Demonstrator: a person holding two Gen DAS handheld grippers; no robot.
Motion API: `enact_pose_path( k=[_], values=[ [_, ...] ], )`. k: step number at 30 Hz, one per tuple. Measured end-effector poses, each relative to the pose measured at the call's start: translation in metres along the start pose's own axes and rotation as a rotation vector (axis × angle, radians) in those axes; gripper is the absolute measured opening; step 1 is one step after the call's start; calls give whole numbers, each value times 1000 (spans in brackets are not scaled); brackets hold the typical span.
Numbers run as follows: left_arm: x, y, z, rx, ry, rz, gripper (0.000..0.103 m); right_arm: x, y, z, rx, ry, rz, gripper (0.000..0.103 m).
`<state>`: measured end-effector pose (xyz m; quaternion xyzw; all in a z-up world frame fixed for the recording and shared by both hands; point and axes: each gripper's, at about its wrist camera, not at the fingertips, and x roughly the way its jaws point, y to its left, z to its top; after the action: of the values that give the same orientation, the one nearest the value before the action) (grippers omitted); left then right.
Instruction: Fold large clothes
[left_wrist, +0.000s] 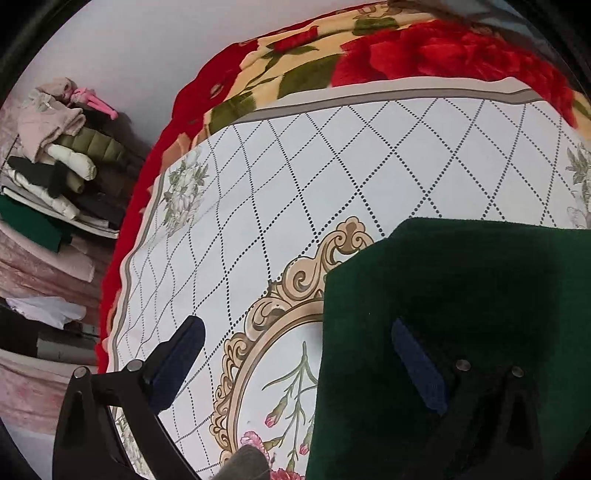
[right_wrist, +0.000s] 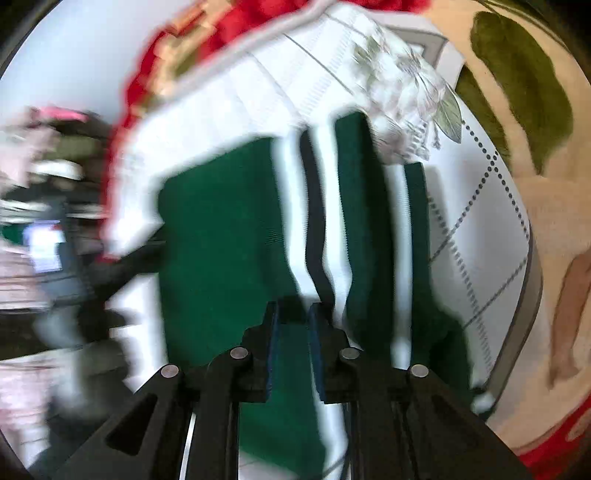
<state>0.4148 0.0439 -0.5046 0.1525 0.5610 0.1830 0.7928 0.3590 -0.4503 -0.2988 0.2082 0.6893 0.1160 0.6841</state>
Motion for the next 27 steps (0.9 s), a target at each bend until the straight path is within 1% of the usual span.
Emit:
enact_pose_path(
  k=[1, 2, 4, 5, 6, 7, 8, 9, 10, 12, 14, 16, 17, 18, 20, 21, 22, 23, 24, 25, 26, 27],
  values=[
    [-1, 3, -1, -13, -3, -24, 103, 19, -5, 5, 11, 26, -52, 0],
    [-2, 5, -2, -27, -3, -41, 103, 25, -9, 10, 49, 40, -48, 0],
    [-7, 14, -5, -65, 8, -68, 103, 17, -7, 14, 71, 62, -42, 0],
    [-12, 21, -8, -91, 15, -92, 103, 8, -4, 13, 67, 54, -40, 5],
    [-21, 32, -16, -134, 23, -132, 103, -4, -3, 9, 72, 39, -26, 9],
    [-28, 41, -24, -162, 25, -158, 103, -17, -5, 2, 89, 32, -5, 24],
    [-36, 48, -32, -184, 23, -178, 103, -27, -8, -5, 105, 32, 15, 44],
    [-49, 60, -49, -207, 19, -206, 103, -39, -11, -16, 133, 31, 43, 52],
    [-56, 64, -60, -213, 22, -217, 103, -49, -14, -26, 153, 28, 61, 60],
    [-66, 71, -88, -210, 38, -247, 103, -66, -18, -59, 195, 42, 70, 60],
    [-69, 67, -114, -161, 67, -259, 103, -70, -22, -93, 246, 77, 74, 60],
    [-64, 52, -138, -91, 102, -262, 103, -63, -20, -128, 324, 119, 110, 60],
    [-59, 43, -148, -63, 130, -277, 103, -57, -19, -142, 360, 131, 123, 60],
    [-55, 38, -155, -46, 133, -292, 103, -48, -19, -152, 378, 138, 132, 60],
    [-49, 27, -164, -3, 116, -276, 103, -25, -18, -165, 417, 144, 122, 60],
    [-44, 20, -167, 23, 97, -259, 103, -12, -18, -169, 444, 132, 125, 55],
    [-40, 17, -169, 36, 86, -254, 103, -3, -17, -171, 465, 113, 118, 38],
    [-36, 15, -170, 51, 82, -252, 103, 11, -18, -171, 500, 90, 78, 33],
    [-30, 14, -170, 60, 88, -262, 103, 20, -17, -171, 531, 78, 46, 33],
    [-27, 16, -169, 55, 92, -290, 103, 29, -21, -172, 576, 70, 22, 33],
    [-27, 18, -168, 52, 97, -314, 103, 40, -26, -176, 621, 57, 6, 33],
    [-27, 19, -167, 56, 102, -328, 103, 45, -26, -178, 634, 48, 5, 34]
  ],
)
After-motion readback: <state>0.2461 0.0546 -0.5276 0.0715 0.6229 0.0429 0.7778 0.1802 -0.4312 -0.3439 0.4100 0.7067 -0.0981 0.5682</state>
